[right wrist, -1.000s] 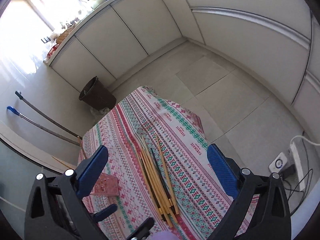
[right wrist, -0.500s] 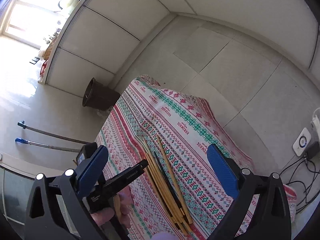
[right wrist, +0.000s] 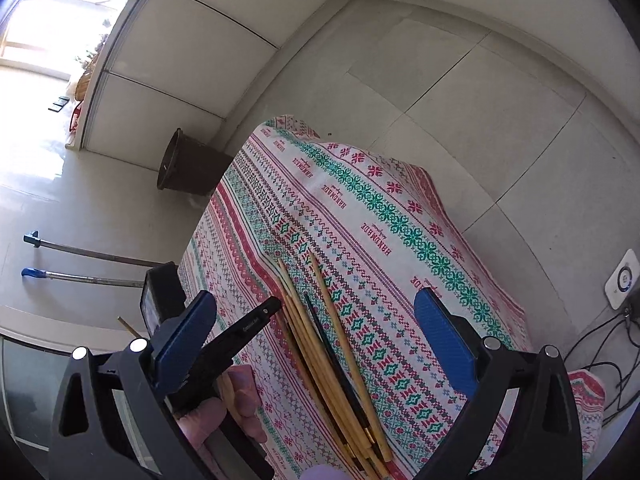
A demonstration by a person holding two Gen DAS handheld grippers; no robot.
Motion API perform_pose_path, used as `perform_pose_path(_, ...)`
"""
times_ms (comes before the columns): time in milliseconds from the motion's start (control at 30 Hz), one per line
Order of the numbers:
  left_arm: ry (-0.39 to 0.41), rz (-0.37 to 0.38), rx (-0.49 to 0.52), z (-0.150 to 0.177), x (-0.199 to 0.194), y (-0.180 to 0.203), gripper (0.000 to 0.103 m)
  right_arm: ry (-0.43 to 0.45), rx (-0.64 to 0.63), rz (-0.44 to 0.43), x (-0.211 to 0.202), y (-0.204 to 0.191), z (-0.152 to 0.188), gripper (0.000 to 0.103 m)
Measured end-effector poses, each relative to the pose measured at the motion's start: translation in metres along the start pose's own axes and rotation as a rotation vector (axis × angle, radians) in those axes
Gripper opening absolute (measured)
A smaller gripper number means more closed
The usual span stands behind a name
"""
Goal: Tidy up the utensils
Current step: 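Lower the left tool onto the chopsticks and grasp one chopstick, then carry the chopstick in the left tool over the pink basket and release it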
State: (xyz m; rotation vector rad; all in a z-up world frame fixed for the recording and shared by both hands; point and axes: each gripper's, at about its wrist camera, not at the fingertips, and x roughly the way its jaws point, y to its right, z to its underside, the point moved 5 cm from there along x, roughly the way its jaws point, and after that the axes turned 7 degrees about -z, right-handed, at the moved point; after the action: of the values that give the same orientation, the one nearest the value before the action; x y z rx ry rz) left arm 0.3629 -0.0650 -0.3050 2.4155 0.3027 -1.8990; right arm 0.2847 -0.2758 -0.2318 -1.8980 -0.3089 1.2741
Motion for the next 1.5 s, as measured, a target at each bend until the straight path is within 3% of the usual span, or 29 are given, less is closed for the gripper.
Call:
perform_pose_path(100, 0.008, -0.002, 0.022, 0.004, 0.002, 0.007, 0.007, -0.016, 0.023, -0.013, 0.003, 0.004, -0.001, 0.096)
perform_pose_path(233, 0.069, -0.044, 0.127, 0.021, -0.001, 0.023, 0.005, -0.045, 0.059, 0.015, 0.018, 0.017, -0.001, 0.096)
perform_pose_path(400, 0.106, -0.055, 0.237, 0.064, -0.014, 0.028, 0.004, -0.029, 0.038, 0.084, 0.034, 0.029, -0.005, 0.096)
perform_pose_path(533, 0.170, -0.086, 0.340, 0.113, -0.040, 0.017, 0.004, -0.046, -0.025, 0.133, 0.055, 0.025, -0.005, 0.096)
perform_pose_path(700, 0.217, 0.005, 0.327, 0.164, -0.088, -0.006, 0.004, -0.091, -0.225, 0.265, 0.094, 0.006, 0.010, 0.095)
perform_pose_path(800, 0.261, 0.048, 0.325, 0.175, -0.116, -0.019, 0.004, -0.079, -0.317, 0.338, 0.112, -0.002, 0.012, 0.086)
perform_pose_path(833, 0.281, 0.063, 0.321, 0.179, -0.124, -0.021, 0.004, -0.092, -0.325, 0.345, 0.118, -0.002, 0.012, 0.075)
perform_pose_path(900, 0.312, 0.072, 0.329, 0.182, -0.135, -0.020, 0.004, -0.082, -0.359, 0.373, 0.124, -0.003, 0.012, 0.066)
perform_pose_path(933, 0.326, 0.079, 0.329, 0.183, -0.139, -0.021, 0.004, -0.081, -0.381, 0.386, 0.127, -0.005, 0.012, 0.054)
perform_pose_path(1033, 0.332, 0.113, 0.314, 0.182, -0.146, -0.029, 0.004, -0.080, -0.424, 0.419, 0.133, -0.009, 0.015, 0.049)
perform_pose_path(1200, 0.346, 0.132, 0.275, 0.182, -0.155, -0.044, 0.004, -0.056, -0.624, 0.567, 0.143, -0.024, 0.039, 0.048)
perform_pose_path(1267, 0.351, 0.134, 0.263, 0.182, -0.158, -0.049, 0.004, -0.059, -0.644, 0.537, 0.145, -0.029, 0.044, 0.028)
perform_pose_path(1300, 0.356, 0.136, 0.259, 0.183, -0.160, -0.051, 0.004, -0.062, -0.640, 0.525, 0.145, -0.030, 0.044, 0.024)
perform_pose_path(1367, 0.364, 0.144, 0.254, 0.184, -0.164, -0.055, 0.004, -0.067, -0.597, 0.477, 0.143, -0.028, 0.042, 0.006)
perform_pose_path(1500, 0.367, 0.174, 0.232, 0.184, -0.172, -0.062, 0.004, -0.015, -0.449, 0.347, 0.119, -0.020, 0.028, 0.006)
